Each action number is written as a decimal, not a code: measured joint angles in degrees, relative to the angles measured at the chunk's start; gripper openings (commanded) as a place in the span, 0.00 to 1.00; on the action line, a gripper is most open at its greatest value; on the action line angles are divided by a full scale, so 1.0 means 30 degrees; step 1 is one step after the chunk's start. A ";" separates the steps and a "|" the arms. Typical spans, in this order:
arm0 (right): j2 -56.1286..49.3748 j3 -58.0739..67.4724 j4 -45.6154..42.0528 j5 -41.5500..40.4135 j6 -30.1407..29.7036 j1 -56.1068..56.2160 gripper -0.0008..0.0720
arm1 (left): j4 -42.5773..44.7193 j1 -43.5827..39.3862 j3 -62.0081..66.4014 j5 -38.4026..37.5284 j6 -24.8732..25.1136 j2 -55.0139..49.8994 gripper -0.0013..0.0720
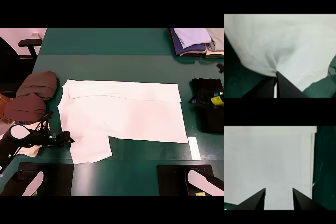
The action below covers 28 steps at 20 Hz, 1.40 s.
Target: Fold the shirts.
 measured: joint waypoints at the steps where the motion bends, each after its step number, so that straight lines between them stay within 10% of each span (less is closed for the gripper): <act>1: 0.0306 -0.0699 -0.0248 0.0291 -0.0058 -0.0510 0.54 | 0.0000 0.0007 0.0328 -0.0372 0.0087 0.0000 0.05; 9: 0.0940 -0.8714 -0.1326 0.0255 -0.0262 -0.6390 0.59 | 0.0058 0.0007 0.2164 -0.1013 0.0510 -0.0007 0.05; 16: -0.0058 -1.0440 0.1013 -0.2127 -0.0306 -0.4954 0.04 | 0.0189 0.0007 0.2375 -0.1370 0.0554 -0.0007 0.05; 28: 0.7118 -1.0448 -0.3730 0.1486 0.0066 -0.3279 0.03 | 0.3534 0.0000 0.4532 -0.9304 -0.2645 0.3883 0.05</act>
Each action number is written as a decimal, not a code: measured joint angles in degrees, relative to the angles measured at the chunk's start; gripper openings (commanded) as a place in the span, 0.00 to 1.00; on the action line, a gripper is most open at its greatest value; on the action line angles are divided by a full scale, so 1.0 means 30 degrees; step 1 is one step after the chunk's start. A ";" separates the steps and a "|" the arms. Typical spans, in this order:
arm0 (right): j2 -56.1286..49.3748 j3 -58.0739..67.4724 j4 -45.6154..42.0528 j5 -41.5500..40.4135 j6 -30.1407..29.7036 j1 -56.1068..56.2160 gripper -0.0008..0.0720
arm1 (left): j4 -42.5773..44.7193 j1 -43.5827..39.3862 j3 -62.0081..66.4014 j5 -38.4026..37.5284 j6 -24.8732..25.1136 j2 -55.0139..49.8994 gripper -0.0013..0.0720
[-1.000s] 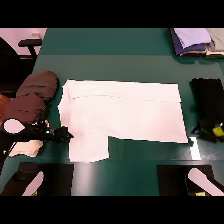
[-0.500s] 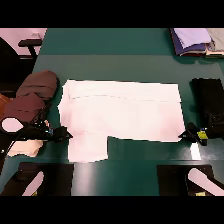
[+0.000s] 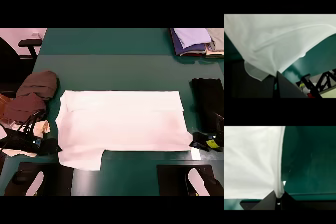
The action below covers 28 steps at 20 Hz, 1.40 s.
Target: Fold the shirts.
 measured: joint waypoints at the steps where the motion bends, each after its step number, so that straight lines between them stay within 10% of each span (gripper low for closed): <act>1: 0.0306 0.0328 -0.0124 0.0255 0.0153 0.0321 0.04 | -0.0058 0.0000 0.0204 0.0000 -0.0153 -0.0022 0.05; 18: -1.3777 1.5293 0.0954 -0.2470 0.1501 0.5523 0.04 | -0.0095 -0.0015 1.1344 0.9989 0.3636 -1.6262 0.06; 19: -1.4498 1.5912 0.1260 -0.2528 0.1443 0.5523 0.14 | -0.0117 -0.0015 1.1577 1.0273 0.3679 -1.6801 0.10; 21: -1.5773 1.6983 0.1996 -0.2608 0.1209 0.5508 0.39 | -0.0058 0.0000 1.1883 1.0761 0.3745 -1.7551 0.82; 25: -1.7187 1.8221 0.4685 -0.2550 -0.0117 0.4685 0.64 | -0.0204 -0.0007 1.2735 1.0936 0.3723 -1.8127 0.76; 28: -1.7522 1.8331 0.5763 -0.1384 -0.1188 0.3235 0.64 | -0.0459 -0.0007 1.3653 1.0120 0.3679 -1.8272 0.07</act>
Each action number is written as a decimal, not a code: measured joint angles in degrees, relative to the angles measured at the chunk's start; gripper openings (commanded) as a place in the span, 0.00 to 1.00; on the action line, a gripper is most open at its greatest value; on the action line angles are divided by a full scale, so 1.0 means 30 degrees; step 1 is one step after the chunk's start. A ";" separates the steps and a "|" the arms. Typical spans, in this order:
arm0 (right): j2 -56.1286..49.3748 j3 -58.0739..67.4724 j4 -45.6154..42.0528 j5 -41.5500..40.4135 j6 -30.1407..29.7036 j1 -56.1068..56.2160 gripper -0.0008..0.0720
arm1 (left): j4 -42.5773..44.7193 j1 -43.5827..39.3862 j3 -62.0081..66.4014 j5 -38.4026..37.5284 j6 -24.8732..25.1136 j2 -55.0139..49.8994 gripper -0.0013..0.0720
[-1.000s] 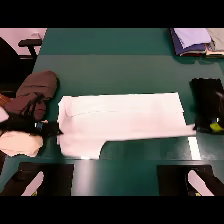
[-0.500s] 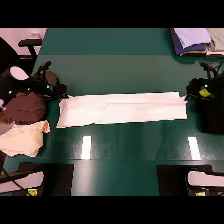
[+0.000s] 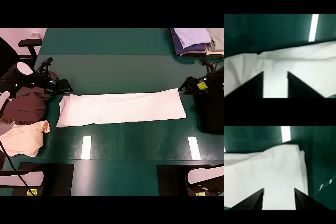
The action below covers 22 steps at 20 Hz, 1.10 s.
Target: Fold the shirts.
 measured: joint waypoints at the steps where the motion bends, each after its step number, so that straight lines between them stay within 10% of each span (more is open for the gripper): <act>1: -0.0051 -0.0189 0.0197 0.0437 -0.0306 -0.0568 0.64 | -0.0262 -0.0015 0.0197 -0.0248 0.0036 -0.0029 0.07; 11: -0.0255 -0.4772 0.2208 0.0044 -0.3067 -0.3118 0.63 | -0.1843 -0.3643 0.0663 0.1705 -0.0998 -0.0197 0.05; 14: -0.0743 -0.4685 0.2470 -0.0364 -0.3534 -0.2062 0.08 | -0.1953 -0.5333 0.0678 0.2623 -0.1625 -0.0685 0.05; 22: 0.0466 -0.1588 0.3752 0.0780 -0.3548 -0.0277 0.04 | -0.2914 -0.9034 0.2149 0.4255 -0.2433 -0.3585 0.05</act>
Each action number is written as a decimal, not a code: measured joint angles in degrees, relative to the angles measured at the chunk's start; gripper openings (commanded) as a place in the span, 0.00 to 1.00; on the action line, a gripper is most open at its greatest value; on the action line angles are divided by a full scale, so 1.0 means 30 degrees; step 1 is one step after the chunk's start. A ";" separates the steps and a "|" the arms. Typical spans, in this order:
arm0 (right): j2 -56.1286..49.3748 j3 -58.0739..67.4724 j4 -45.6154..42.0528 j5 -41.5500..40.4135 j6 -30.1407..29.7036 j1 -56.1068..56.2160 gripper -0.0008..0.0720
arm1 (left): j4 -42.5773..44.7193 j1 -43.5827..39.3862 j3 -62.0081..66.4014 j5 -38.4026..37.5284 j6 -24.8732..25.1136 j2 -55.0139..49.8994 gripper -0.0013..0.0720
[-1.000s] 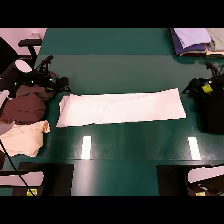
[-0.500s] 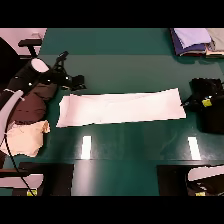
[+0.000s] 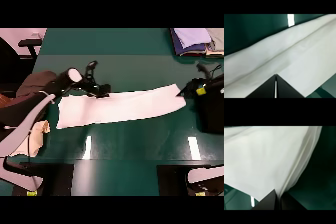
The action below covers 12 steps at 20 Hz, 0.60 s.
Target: Fold the shirts.
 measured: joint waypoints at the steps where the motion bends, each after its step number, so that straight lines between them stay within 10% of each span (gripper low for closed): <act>1: 0.0590 0.0503 0.0874 0.0087 0.0087 0.0080 0.04 | -0.0131 -0.0401 0.0525 0.0080 -0.0044 -0.0539 0.05; 12: 0.4590 0.5180 0.4707 0.0131 0.1537 0.5129 0.04 | -0.0372 -0.3002 0.5151 -0.0576 -0.0539 -0.5093 0.05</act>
